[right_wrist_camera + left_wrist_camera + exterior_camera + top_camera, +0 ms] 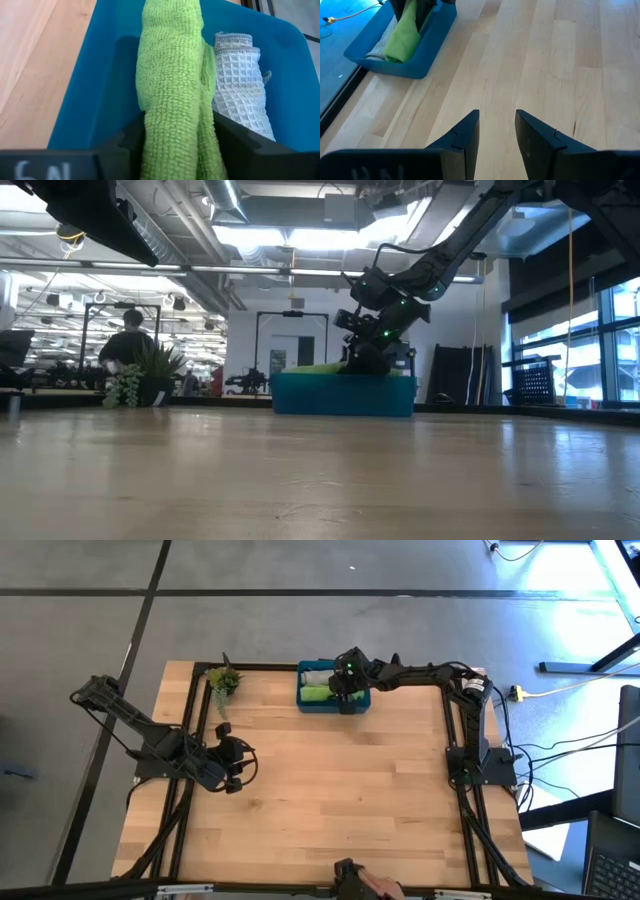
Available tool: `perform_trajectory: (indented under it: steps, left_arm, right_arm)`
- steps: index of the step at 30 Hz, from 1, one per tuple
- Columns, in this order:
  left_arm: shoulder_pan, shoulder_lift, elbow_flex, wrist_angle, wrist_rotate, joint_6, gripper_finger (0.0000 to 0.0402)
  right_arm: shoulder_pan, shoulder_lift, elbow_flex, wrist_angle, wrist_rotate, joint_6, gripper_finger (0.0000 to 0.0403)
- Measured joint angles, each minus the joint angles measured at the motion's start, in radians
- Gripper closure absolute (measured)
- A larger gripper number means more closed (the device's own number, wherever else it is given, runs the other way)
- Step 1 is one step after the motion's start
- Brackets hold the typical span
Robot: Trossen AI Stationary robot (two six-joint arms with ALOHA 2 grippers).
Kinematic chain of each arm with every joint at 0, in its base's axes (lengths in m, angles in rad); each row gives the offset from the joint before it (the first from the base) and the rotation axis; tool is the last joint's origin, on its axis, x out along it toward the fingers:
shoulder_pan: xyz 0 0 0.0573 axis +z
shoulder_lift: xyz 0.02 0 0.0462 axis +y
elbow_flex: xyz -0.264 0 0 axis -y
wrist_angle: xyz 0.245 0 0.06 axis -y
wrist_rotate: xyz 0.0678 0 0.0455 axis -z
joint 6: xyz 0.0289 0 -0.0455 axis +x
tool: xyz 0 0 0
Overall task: Roll microfiber towels into tight, uniform cylinder then place into a basket
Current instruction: Put the green rolled microfiber cloth into the blue bin, then return to Home Position
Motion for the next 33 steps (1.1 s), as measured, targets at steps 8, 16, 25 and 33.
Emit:
perform_trajectory:
  steps: [8,16,25,33]
  left_arm:
    - [0.0,0.0,0.0,0.0,0.0,0.0,0.0285]
    - [0.0,0.0,0.0,0.0,0.0,0.0,0.0285]
    - [-0.001,-0.004,0.0,0.003,-0.027,-0.039,0.0285]
    - [-0.001,-0.009,0.0,-0.005,-0.024,-0.042,0.0285]
  right_arm:
    - [0.002,-0.001,0.0,0.014,0.008,-0.028,0.017]
    - [0.002,-0.002,0.013,-0.003,0.008,-0.023,0.0165]
    - [0.026,-0.121,0.112,-0.204,0.063,0.073,0.017]
    - [0.138,-0.324,0.187,-0.481,0.063,0.193,0.017]
